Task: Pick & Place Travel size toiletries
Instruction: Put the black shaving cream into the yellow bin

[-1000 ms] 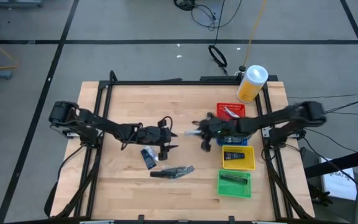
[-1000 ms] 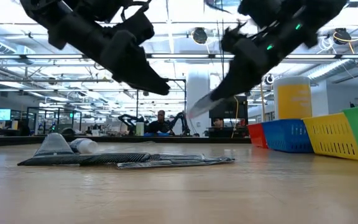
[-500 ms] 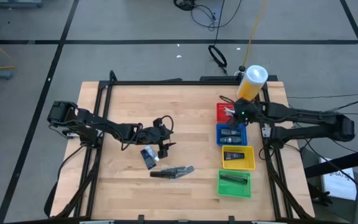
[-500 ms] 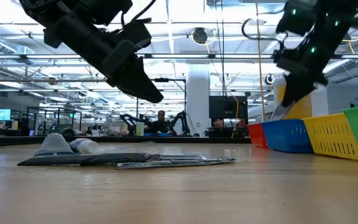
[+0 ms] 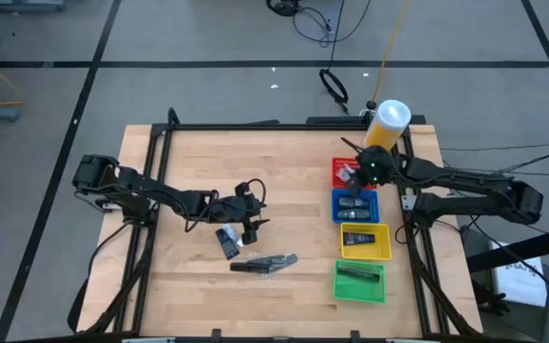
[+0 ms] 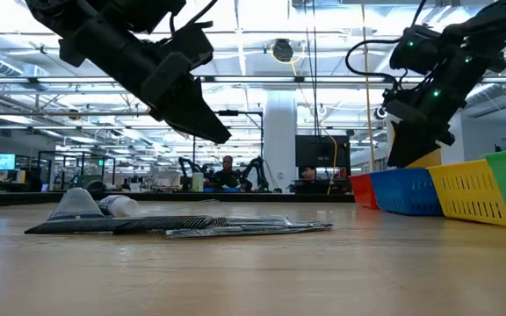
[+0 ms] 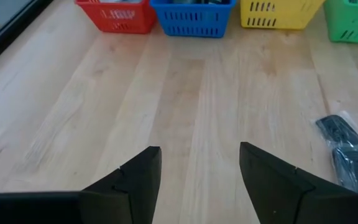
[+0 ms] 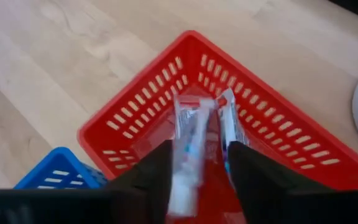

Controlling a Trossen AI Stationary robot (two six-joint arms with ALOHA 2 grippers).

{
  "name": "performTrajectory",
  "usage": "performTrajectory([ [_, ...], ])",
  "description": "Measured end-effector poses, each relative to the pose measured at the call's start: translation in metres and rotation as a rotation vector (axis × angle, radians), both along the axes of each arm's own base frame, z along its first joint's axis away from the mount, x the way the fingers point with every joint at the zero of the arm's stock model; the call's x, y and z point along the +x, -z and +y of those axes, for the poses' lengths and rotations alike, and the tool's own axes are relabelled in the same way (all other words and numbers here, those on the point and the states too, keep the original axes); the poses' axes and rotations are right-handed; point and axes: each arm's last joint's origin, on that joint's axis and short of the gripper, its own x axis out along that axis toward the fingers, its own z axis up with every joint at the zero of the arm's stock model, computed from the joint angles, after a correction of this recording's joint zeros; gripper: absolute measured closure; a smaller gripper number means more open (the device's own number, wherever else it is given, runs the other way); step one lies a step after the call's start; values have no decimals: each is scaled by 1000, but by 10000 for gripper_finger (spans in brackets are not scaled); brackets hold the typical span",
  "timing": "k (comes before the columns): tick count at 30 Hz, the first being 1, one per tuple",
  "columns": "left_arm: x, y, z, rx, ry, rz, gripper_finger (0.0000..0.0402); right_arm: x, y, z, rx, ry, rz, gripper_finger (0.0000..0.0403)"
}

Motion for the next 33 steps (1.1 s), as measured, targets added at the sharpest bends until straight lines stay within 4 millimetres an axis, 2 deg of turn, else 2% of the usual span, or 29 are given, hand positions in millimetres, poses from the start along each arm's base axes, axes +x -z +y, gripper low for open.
performTrajectory([
  [4,0,0,-2,0,8,-1,190,0,-8,-1,-40,1,-69,202],
  [7,0,0,-5,3,17,-2,190,5,-19,5,-78,-43,-180,183],
  [10,-2,-2,-11,14,39,-4,190,18,-29,20,-107,-163,-301,181],
  [14,-11,-13,-26,33,58,-25,190,42,-35,53,-137,-388,-421,192],
  [20,-46,-27,-64,5,74,45,190,77,-24,104,-199,-602,-502,213],
  [23,-67,-24,-74,-23,33,157,190,90,-12,123,-209,-666,-529,221],
  [28,-93,-7,-75,-16,-44,405,190,104,10,138,-193,-715,-519,231],
  [31,-98,1,-72,-36,-47,523,190,106,19,141,-180,-727,-484,234],
  [33,-98,2,-73,-20,18,551,190,106,21,142,-177,-733,-472,234],
])
